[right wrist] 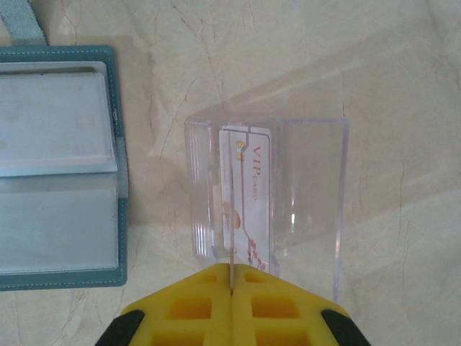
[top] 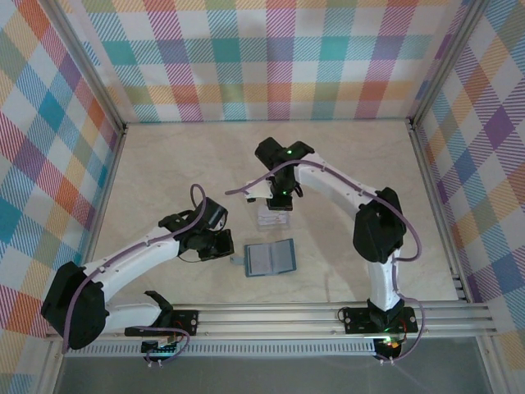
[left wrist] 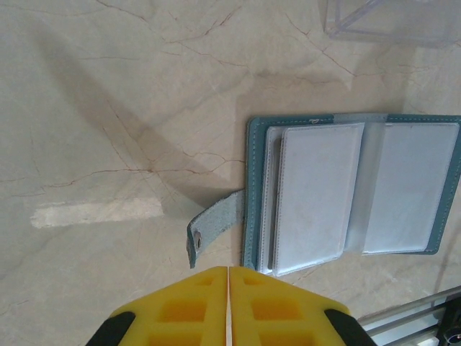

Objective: Take the credit cards out of the card holder

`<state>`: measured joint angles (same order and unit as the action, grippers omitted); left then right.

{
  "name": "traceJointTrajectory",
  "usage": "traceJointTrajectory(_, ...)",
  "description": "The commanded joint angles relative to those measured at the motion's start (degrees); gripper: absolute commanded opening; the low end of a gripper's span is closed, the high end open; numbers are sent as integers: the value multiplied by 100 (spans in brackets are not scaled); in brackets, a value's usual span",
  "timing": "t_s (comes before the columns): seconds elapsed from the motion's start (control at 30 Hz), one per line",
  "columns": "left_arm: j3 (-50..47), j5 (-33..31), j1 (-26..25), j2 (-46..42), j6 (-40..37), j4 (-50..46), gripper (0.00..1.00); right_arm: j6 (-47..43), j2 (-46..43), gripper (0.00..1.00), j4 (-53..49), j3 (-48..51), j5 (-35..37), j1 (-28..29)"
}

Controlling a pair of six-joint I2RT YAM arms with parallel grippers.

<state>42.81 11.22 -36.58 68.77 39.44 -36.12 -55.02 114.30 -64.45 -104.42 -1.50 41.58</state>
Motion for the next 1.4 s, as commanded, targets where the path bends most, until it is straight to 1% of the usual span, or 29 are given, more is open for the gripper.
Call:
traceJointTrajectory(0.0,-97,-98,81,-151,55,-220,10,-308,306,0,-501,-406,-166,-48)
traceJointTrajectory(0.33,-187,-85,113,-230,57,-211,10,-358,919,1,-868,-933,-189,-81)
traceJointTrajectory(0.6,-193,-86,134,-259,46,-221,10,-322,1137,2,-921,-844,-224,-115)
traceJointTrajectory(0.87,-130,-35,138,-163,4,-200,10,-311,1301,4,-990,-855,-472,-119)
traceJointTrajectory(0.9,-117,-33,142,-150,-10,-212,10,-301,1305,6,-1000,-860,-482,-115)
traceJointTrajectory(1.0,-74,11,142,-124,-33,-229,9,-197,1278,23,-898,-869,-348,-120)
traceJointTrajectory(1.07,-40,11,142,-123,-46,-258,9,-122,1195,27,-796,-863,-243,-118)
traceJointTrajectory(1.13,-16,1,143,-119,-60,-284,9,-84,1067,29,-713,-860,-198,-117)
traceJointTrajectory(1.37,70,171,143,43,-84,-195,9,73,703,30,-402,-739,96,-100)
